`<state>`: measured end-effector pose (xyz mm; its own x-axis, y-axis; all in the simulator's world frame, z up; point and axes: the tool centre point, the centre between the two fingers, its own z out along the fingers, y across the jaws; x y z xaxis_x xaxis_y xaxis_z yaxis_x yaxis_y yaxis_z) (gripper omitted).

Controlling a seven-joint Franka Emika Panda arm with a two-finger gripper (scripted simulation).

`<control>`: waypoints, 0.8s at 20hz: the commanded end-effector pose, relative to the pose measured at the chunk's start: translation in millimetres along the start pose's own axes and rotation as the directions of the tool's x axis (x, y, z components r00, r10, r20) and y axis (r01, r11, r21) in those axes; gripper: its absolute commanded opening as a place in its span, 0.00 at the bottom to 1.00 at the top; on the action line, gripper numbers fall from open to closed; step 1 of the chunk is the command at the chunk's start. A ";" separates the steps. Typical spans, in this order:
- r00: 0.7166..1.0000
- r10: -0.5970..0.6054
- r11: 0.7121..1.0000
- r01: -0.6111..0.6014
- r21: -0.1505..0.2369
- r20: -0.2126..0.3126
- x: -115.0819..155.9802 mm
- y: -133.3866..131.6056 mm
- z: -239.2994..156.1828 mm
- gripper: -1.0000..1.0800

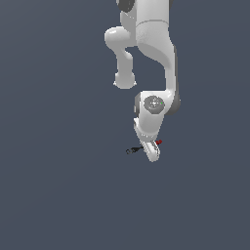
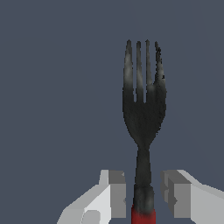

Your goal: Pick up the object and move it to a goal position.

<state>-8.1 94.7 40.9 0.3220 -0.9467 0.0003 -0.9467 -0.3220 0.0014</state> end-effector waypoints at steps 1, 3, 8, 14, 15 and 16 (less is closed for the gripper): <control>1.000 -0.001 1.000 0.001 0.001 0.001 -12.4 1.3 -15.7 0.00; 1.000 -0.002 1.000 0.002 0.001 0.001 -24.1 3.0 -30.8 0.00; 1.000 -0.003 1.000 0.003 0.001 0.001 -49.8 6.1 -64.3 0.00; 1.000 -0.004 1.000 0.004 0.001 0.000 -68.5 7.6 -88.9 0.00; 1.000 -0.004 1.000 0.004 0.001 0.000 -70.1 7.7 -91.1 0.00; 1.000 -0.004 1.000 0.004 0.001 0.000 -71.2 7.7 -92.6 0.00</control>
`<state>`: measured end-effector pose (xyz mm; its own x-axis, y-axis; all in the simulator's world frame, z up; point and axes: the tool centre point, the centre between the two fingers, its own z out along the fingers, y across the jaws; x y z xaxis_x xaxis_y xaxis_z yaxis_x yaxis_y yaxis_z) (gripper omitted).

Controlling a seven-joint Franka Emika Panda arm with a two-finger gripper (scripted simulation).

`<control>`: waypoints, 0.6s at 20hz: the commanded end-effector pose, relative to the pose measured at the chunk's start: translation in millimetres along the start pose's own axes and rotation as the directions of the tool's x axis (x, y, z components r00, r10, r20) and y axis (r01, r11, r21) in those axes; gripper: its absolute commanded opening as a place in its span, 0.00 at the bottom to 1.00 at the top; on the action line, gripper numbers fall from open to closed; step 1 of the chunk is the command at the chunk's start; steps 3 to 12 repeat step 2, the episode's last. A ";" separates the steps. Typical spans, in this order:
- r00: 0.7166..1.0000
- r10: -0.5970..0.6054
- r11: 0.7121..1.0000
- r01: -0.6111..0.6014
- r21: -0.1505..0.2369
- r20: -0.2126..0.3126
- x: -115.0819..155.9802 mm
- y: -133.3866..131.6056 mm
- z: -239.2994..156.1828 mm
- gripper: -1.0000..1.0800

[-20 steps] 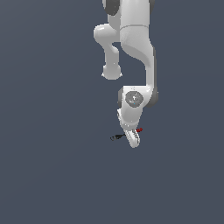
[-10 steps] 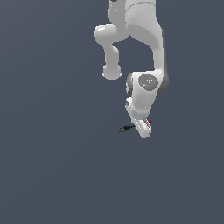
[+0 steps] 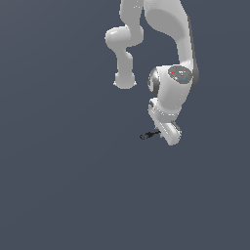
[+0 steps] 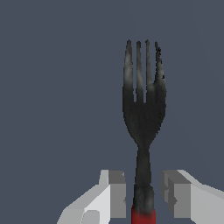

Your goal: Pick up the object and move it to a goal position.

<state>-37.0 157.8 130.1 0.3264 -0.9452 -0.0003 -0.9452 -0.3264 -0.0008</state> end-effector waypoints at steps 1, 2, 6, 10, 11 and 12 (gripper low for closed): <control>1.000 0.001 1.000 -0.001 -0.001 0.000 -2.8 0.5 -4.4 0.00; 1.000 0.001 1.000 -0.001 -0.001 0.000 -3.0 0.5 -4.7 0.00; 1.000 0.001 1.000 -0.001 -0.001 0.000 -3.0 0.5 -4.7 0.00; 1.000 0.001 1.000 -0.001 -0.001 0.000 -3.0 0.5 -4.7 0.00; 1.000 0.001 1.000 -0.001 -0.001 0.000 -3.0 0.5 -4.7 0.00; 1.000 0.001 1.000 -0.001 -0.001 0.000 -3.0 0.5 -4.7 0.00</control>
